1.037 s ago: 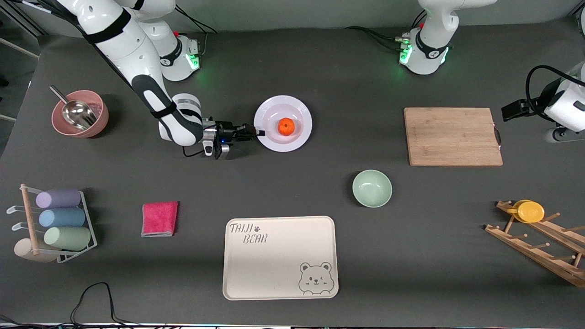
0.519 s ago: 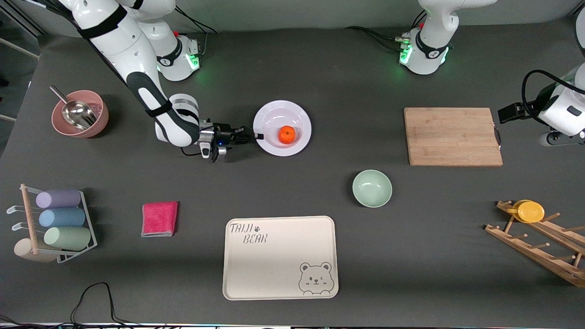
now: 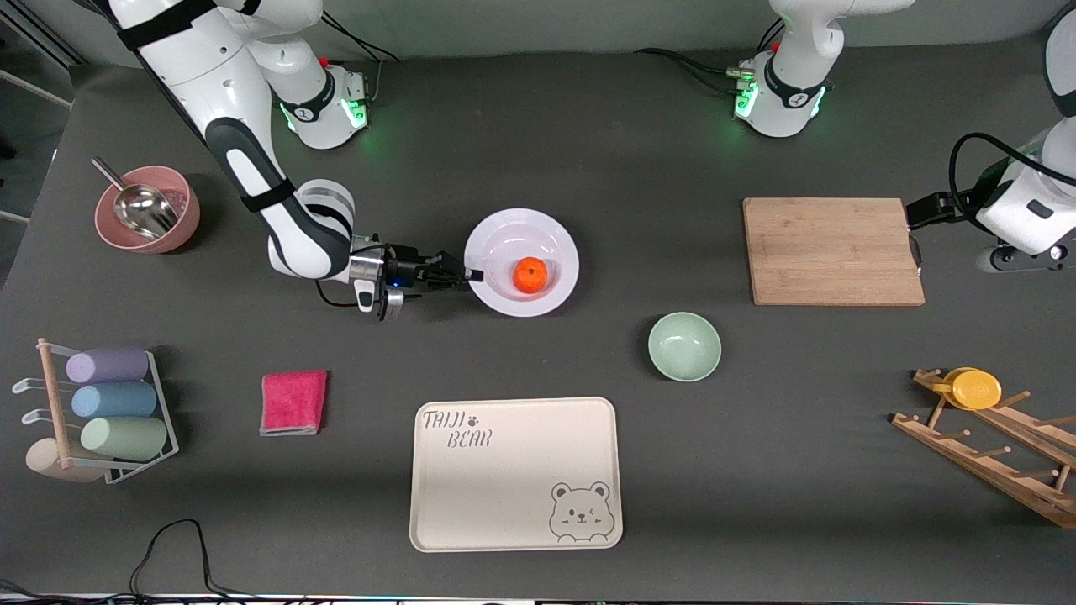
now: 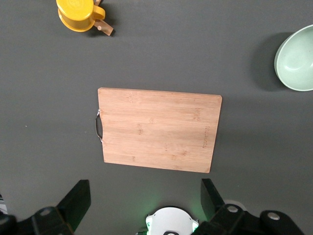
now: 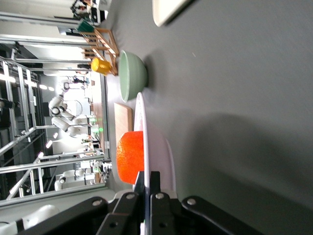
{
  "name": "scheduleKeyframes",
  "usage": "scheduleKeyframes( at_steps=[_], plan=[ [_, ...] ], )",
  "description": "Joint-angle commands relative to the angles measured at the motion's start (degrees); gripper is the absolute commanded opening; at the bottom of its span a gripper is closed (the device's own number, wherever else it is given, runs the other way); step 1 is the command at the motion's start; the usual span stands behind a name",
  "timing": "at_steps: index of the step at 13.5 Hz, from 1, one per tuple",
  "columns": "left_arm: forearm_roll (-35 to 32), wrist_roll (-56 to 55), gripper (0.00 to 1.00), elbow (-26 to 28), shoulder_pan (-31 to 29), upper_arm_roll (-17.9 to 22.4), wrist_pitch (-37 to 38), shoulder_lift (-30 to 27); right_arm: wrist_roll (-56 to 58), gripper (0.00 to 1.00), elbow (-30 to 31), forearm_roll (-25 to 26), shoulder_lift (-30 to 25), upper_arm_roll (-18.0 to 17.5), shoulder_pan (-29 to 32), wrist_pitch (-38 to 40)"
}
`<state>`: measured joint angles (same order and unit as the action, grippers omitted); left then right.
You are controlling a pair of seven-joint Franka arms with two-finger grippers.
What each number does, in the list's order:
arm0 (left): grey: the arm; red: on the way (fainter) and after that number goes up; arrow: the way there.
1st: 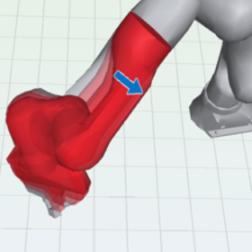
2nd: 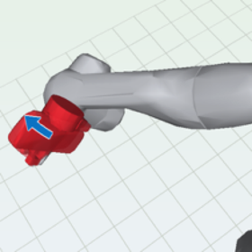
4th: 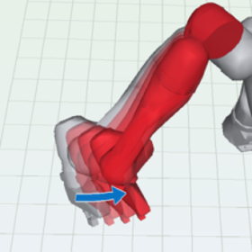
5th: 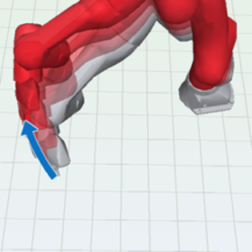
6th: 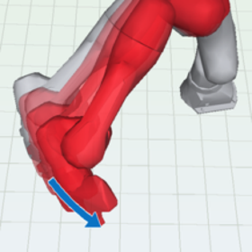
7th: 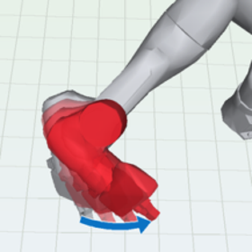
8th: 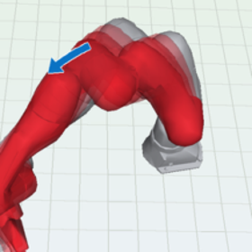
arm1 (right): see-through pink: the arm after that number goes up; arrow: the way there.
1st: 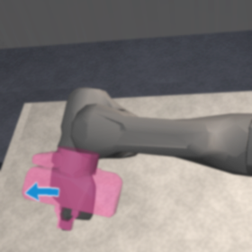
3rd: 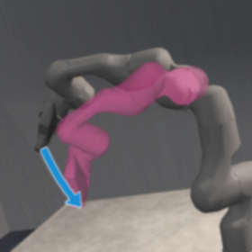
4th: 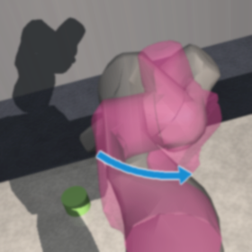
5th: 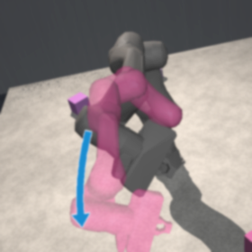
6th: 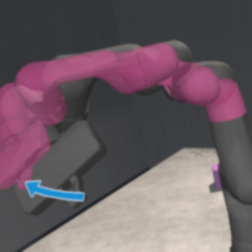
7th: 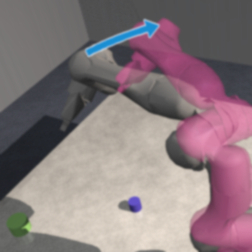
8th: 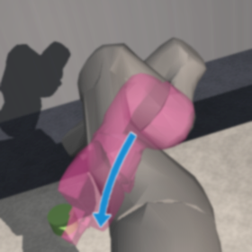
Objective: Place orange and plate with both arms
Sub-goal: 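Grasp the white plate rim with the right gripper, then slide the plate with the orange onto the bear tray, right gripper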
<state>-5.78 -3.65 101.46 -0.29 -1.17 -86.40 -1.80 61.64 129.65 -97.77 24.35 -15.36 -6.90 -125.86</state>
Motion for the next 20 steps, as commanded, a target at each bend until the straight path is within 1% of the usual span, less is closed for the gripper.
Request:
scheduleKeyframes(
  at_steps=[1, 4, 7, 10, 11, 15, 19, 20],
  plan=[
    [0.25, 0.66, 1.00, -1.26, 0.82, 0.38, -0.44, 0.83, -4.94, 0.00, -6.15, 1.95, 2.10, -0.46, 0.40, 0.36],
    [0.25, 0.58, 1.00, -1.18, 0.91, 0.38, -0.44, 1.10, -10.30, 0.00, -12.47, 6.26, 3.86, -0.37, 1.71, 0.36],
    [0.25, -0.04, 1.00, -1.18, 1.61, 0.11, -0.53, 1.10, -15.48, 0.00, -20.03, 8.81, 6.49, -0.29, 1.72, 0.36],
    [0.25, -0.04, 1.00, -1.26, 1.70, 0.20, -0.70, 1.19, -24.35, 0.00, -28.38, 14.87, 9.39, -0.20, 1.72, 0.36],
    [0.25, -0.04, 1.00, -1.18, 1.70, 0.20, -0.70, 1.19, -26.64, 0.00, -31.45, 16.11, 10.79, -0.20, 1.80, 0.27],
    [0.25, -0.04, 1.00, -1.09, 1.61, 0.20, -0.44, 1.19, -31.66, 0.00, -44.80, 16.56, 18.00, -0.20, 1.89, 0.27],
    [0.25, -0.04, 1.00, -1.09, 1.61, 0.20, -0.44, 1.36, -33.86, 0.00, -58.08, 17.52, 28.10, 0.07, 1.98, 0.09],
    [0.25, -0.04, 1.00, -1.09, 1.61, 0.20, -0.44, 1.36, -35.00, 0.00, -60.55, 17.96, 30.47, 0.07, 1.89, -0.08]
  ],
)
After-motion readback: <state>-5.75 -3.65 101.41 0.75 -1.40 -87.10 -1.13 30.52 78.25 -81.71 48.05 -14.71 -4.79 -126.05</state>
